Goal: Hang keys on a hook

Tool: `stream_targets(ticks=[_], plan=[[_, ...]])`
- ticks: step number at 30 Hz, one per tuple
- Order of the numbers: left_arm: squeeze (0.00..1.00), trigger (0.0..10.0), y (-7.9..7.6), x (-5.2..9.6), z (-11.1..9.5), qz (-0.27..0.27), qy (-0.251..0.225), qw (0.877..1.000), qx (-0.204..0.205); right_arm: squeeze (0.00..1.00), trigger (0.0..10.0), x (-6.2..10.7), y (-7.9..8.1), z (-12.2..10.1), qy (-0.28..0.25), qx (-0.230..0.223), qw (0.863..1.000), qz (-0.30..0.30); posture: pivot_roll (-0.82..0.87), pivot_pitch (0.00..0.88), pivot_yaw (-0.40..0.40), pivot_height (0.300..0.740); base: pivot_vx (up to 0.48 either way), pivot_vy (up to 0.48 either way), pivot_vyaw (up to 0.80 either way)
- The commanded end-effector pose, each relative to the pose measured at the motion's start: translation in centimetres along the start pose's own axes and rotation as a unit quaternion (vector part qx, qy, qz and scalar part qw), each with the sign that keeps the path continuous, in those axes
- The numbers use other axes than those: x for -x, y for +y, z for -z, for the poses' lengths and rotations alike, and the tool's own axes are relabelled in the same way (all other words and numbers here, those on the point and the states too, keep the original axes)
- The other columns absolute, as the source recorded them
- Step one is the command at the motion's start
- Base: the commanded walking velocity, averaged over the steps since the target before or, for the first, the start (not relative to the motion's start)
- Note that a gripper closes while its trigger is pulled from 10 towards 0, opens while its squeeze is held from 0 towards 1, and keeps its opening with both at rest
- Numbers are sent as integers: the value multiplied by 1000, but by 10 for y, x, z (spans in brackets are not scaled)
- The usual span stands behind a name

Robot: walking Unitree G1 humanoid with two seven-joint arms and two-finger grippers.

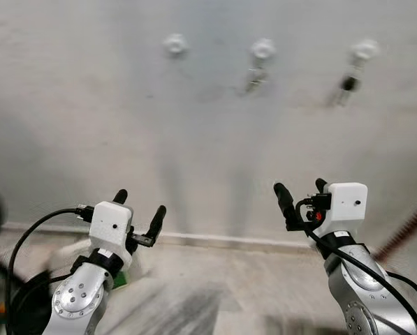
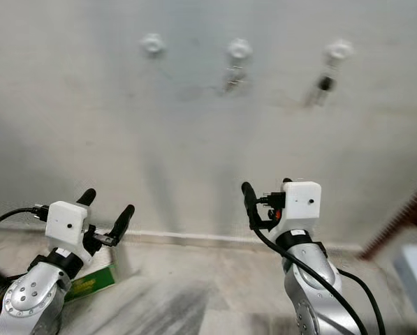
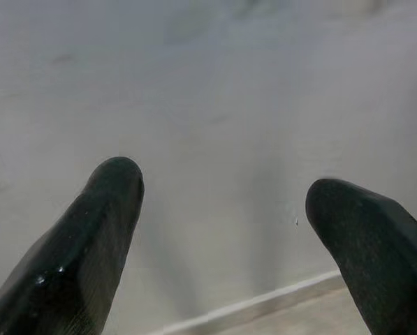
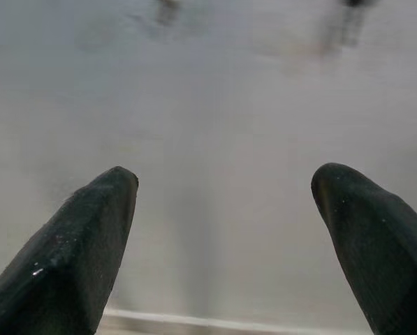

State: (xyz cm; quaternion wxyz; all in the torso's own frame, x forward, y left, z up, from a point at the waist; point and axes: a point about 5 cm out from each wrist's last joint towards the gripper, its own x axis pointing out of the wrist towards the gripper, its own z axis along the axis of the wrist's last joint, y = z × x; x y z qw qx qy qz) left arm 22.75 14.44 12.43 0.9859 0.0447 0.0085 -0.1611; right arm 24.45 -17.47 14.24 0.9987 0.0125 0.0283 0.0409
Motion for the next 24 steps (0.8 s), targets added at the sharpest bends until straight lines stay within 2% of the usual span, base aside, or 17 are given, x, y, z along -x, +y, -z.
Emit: stream_targets(ticks=[1, 13, 15, 24], plan=[[0, 10000, 9, 6, 6, -16, 16, 1000, -6, 0, 10000, -1, 6, -4, -9, -6, 1000, -10, 30, 0, 34, 740, 0, 0, -481], [0, 10000, 10, 3, 6, -24, 15, 1000, -13, 0, 10000, -6, 6, -6, -15, -4, 1000, -15, 26, 0, 32, 740, 0, 0, -71], [0, 10000, 10, 3, 6, -25, 15, 999, -12, 0, 10000, -7, 6, -6, -15, -3, 1000, -15, 26, 0, 32, 740, 0, -255, 0], [0, 10000, 10, 2, 7, -26, 17, 999, -10, 0, 10000, -8, 6, -7, -17, -2, 1000, -15, 24, 0, 30, 740, -303, -320, 0]])
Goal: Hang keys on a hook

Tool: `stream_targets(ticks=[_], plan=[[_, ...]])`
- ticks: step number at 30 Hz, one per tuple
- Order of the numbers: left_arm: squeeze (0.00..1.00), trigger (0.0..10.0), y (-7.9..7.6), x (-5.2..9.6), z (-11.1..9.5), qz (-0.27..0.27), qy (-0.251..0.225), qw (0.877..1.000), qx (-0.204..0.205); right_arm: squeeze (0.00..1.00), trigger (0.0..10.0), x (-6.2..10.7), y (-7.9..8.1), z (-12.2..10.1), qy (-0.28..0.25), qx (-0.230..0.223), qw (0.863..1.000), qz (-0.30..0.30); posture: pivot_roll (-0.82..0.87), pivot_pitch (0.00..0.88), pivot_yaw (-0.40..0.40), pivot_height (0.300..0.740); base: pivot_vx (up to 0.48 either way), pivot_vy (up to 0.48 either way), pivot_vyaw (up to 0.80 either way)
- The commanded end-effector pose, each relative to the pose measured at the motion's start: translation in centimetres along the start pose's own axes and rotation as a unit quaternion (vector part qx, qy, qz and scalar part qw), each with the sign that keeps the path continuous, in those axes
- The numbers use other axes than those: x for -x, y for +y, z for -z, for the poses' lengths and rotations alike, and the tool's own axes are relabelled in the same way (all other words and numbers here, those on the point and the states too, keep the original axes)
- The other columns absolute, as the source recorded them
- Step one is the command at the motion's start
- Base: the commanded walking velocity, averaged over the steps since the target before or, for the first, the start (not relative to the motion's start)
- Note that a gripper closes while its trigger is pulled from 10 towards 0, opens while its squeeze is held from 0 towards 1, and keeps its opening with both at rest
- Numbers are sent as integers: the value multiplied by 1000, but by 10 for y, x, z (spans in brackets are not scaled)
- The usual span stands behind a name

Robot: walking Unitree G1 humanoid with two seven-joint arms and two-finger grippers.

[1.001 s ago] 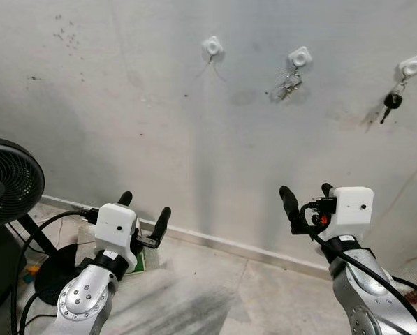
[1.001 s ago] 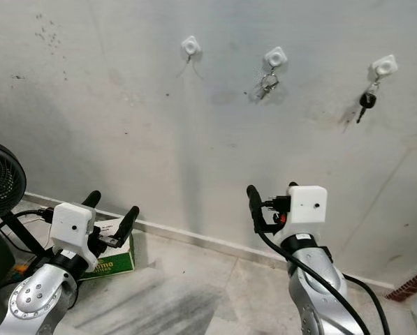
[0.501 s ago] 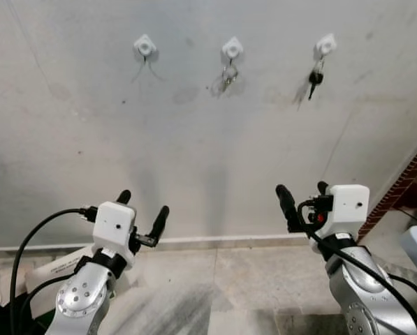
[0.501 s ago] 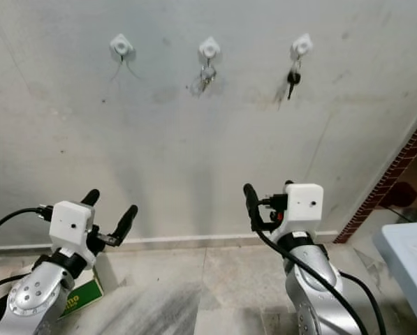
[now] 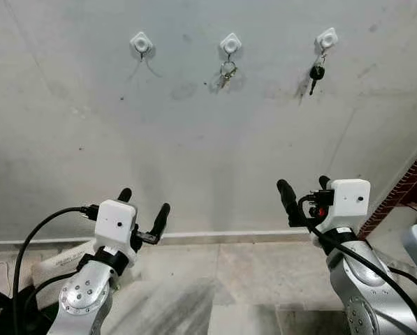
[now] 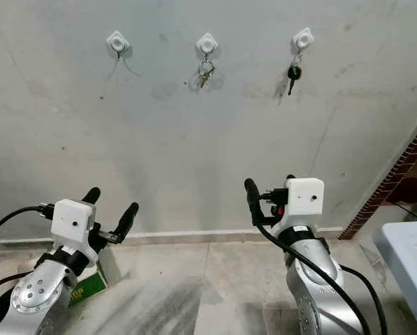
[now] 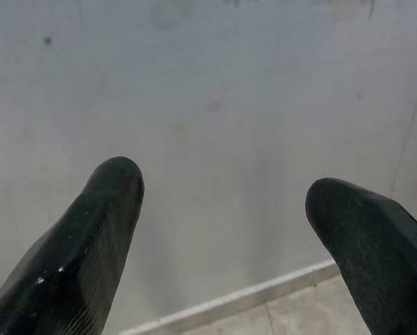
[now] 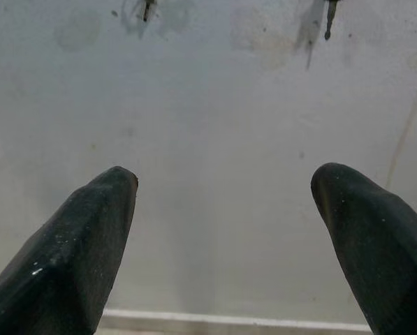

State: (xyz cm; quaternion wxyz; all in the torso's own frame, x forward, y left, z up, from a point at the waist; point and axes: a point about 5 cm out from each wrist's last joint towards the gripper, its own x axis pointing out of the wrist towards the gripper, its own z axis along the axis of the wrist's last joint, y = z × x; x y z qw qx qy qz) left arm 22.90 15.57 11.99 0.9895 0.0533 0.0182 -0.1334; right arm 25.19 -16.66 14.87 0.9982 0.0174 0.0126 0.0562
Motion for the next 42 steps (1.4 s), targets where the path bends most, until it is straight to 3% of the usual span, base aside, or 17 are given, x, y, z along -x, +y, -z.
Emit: stream_targets(ticks=[1, 18, 33, 42], plan=[[0, 10000, -1, 0, 2, 2, 5, 1000, -3, 0, 10000, -1, -1, 0, -1, 2, 1000, 0, 24, 0, 31, 740, -315, -352, 0], [0, 10000, -2, -1, 2, 7, 5, 1000, -2, 0, 10000, -1, -2, 0, -2, 1, 1000, 0, 24, 0, 32, 740, -309, -353, 0], [0, 10000, -6, 0, 1, 31, -3, 999, 10, 0, 10000, -1, -1, 1, -2, 2, 1000, -1, 23, 0, 31, 740, 0, 0, 0], [0, 10000, -3, 0, 4, 18, 5, 999, 29, 0, 10000, -3, -1, 1, -2, 3, 1000, -4, 27, 0, 29, 740, 0, 156, 0]])
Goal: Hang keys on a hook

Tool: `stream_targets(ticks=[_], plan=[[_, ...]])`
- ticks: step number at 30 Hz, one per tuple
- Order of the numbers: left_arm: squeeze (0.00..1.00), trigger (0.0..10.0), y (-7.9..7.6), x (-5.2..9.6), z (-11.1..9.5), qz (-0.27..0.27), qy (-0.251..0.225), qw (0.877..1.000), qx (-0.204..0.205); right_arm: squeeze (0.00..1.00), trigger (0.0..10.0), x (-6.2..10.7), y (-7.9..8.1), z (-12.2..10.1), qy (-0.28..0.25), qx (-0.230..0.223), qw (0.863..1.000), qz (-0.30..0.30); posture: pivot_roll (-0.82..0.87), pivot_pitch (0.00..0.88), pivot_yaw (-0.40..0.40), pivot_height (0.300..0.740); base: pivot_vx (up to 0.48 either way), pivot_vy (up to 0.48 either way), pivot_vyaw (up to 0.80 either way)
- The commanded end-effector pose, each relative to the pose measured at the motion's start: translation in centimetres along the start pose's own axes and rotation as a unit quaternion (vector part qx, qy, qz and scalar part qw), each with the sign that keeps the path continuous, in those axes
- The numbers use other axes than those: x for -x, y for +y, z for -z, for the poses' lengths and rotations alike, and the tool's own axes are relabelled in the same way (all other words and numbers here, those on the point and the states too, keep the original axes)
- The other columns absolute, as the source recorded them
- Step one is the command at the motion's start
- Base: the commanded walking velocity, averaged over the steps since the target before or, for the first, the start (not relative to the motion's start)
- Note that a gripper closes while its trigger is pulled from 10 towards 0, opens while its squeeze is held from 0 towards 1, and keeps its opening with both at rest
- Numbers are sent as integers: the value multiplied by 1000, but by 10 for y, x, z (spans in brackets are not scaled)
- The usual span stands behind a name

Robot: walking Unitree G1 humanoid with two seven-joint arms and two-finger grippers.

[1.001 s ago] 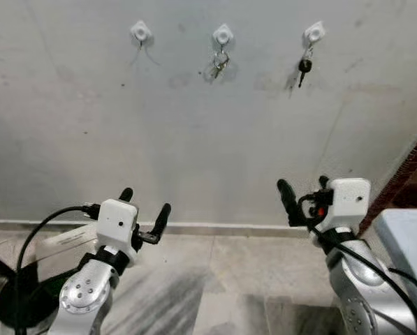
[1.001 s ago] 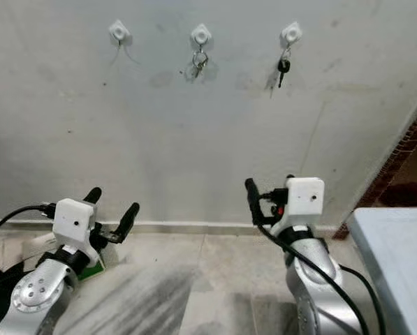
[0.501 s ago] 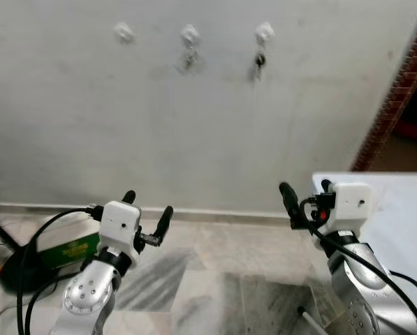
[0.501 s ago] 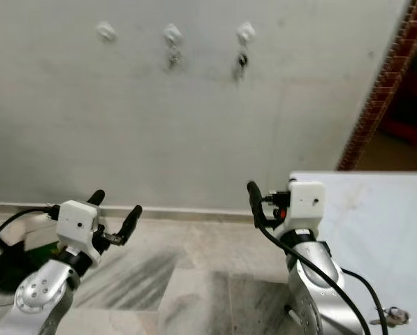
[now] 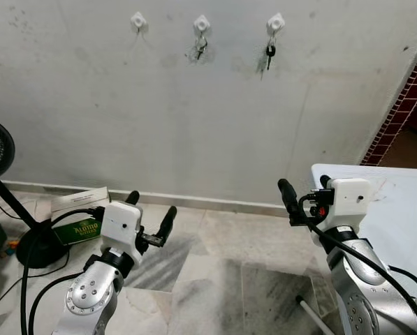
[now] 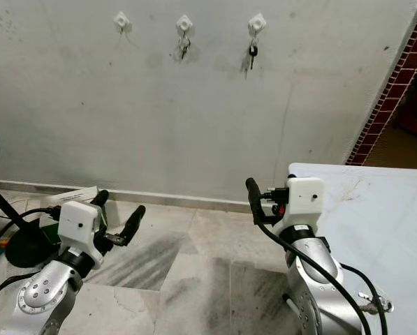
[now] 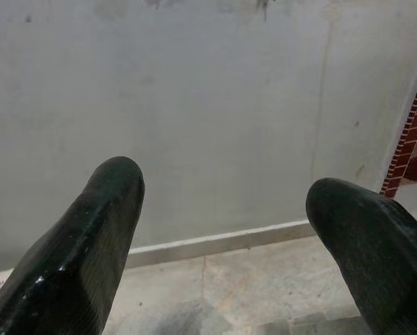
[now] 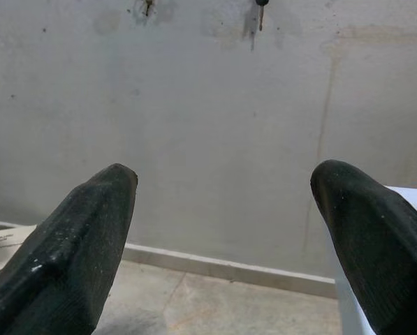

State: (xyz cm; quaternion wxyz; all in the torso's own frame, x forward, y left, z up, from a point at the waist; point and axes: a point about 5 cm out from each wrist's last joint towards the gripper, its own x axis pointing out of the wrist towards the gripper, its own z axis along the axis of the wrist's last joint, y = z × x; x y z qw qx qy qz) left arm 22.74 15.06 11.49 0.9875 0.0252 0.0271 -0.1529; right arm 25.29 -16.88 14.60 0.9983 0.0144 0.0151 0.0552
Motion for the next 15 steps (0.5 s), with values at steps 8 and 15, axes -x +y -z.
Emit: stream_targets(ticks=[8, 15], plan=[[0, 10000, 3, -2, -2, 3, 2, 1000, -3, 0, 10000, -3, 0, -4, -6, 1, 1000, -2, 26, 0, 28, 740, 0, 459, 0], [0, 10000, 3, -3, -2, 4, 3, 1000, -3, 0, 10000, -3, 0, -4, -7, 2, 1000, 1, 24, 0, 31, 740, 0, 463, 0]])
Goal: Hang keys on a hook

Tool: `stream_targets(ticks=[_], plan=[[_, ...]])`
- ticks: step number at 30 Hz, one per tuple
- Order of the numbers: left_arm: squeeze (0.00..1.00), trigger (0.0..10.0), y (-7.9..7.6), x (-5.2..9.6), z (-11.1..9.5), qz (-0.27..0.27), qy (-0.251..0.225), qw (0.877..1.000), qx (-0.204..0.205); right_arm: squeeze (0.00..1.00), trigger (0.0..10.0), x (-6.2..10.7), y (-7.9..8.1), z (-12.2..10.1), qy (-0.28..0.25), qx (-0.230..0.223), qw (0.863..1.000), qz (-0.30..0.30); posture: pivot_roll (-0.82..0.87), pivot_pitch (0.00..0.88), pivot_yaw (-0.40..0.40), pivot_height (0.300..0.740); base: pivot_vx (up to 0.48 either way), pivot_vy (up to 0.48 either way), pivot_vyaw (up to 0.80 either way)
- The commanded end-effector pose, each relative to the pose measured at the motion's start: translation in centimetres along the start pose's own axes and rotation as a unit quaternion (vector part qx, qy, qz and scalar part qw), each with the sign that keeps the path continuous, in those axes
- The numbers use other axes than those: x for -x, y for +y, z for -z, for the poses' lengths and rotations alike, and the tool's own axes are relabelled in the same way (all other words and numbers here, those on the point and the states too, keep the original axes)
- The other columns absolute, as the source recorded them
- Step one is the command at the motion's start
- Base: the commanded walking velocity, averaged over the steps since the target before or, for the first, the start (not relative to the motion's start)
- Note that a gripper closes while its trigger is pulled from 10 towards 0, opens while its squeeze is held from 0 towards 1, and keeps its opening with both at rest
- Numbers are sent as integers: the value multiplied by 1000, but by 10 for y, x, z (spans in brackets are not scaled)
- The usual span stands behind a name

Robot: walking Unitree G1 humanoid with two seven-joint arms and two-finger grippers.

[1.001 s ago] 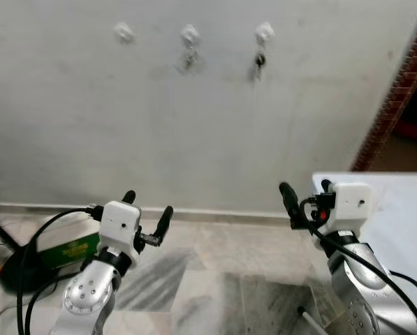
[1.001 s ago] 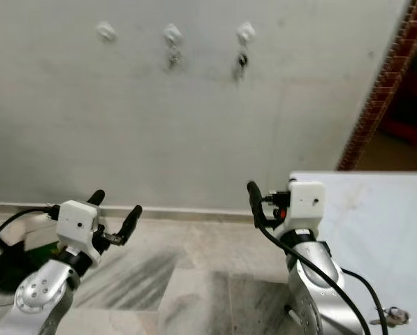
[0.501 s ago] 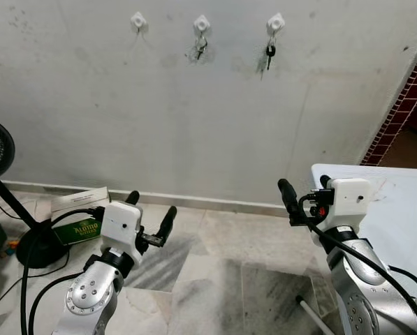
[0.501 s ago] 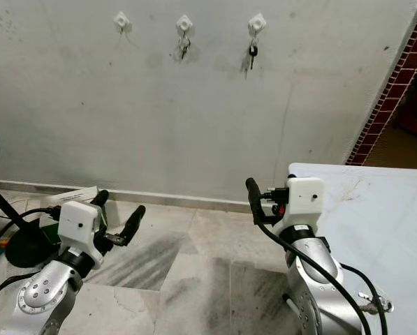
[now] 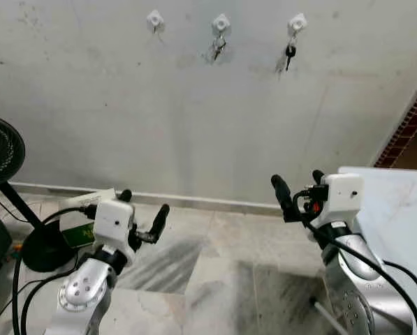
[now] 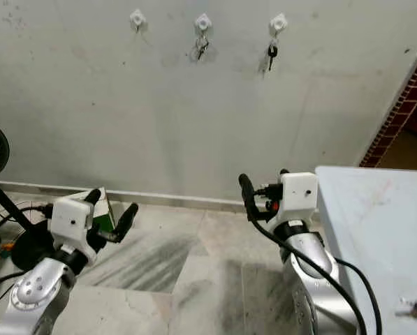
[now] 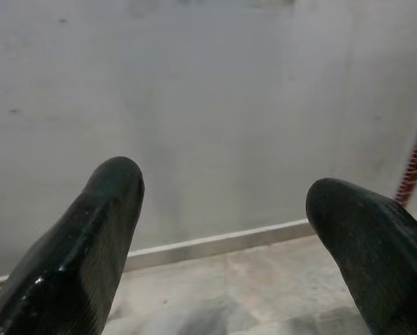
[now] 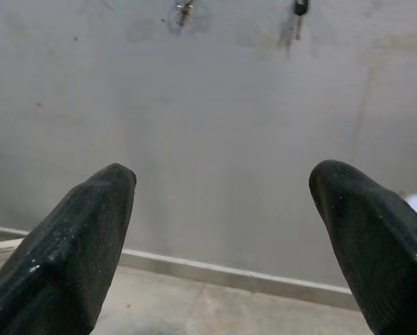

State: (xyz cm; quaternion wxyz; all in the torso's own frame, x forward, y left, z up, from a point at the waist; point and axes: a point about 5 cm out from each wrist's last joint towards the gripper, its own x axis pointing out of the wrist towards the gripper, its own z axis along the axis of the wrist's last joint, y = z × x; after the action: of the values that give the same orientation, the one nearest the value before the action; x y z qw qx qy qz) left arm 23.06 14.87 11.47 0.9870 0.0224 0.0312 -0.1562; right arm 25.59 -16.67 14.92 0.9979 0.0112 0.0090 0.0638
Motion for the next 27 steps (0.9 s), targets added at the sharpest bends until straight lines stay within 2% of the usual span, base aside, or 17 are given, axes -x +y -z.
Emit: stream_targets(ticks=[1, 10, 27], plan=[[0, 10000, 4, 1, -2, 1, -2, 1000, -6, 0, 10000, 0, -2, 0, -1, -1, 1000, 10, 24, 0, 31, 740, 0, 307, 0], [0, 10000, 3, 1, -3, 1, -6, 1000, -9, 0, 10000, -2, -3, -1, -1, -1, 1000, 15, 23, 0, 32, 740, 0, 0, 0], [0, 10000, 5, 0, -1, -12, -2, 1000, 5, 0, 10000, -4, -6, -1, 2, 1, 1000, 20, 20, 0, 27, 740, 0, 0, -782]])
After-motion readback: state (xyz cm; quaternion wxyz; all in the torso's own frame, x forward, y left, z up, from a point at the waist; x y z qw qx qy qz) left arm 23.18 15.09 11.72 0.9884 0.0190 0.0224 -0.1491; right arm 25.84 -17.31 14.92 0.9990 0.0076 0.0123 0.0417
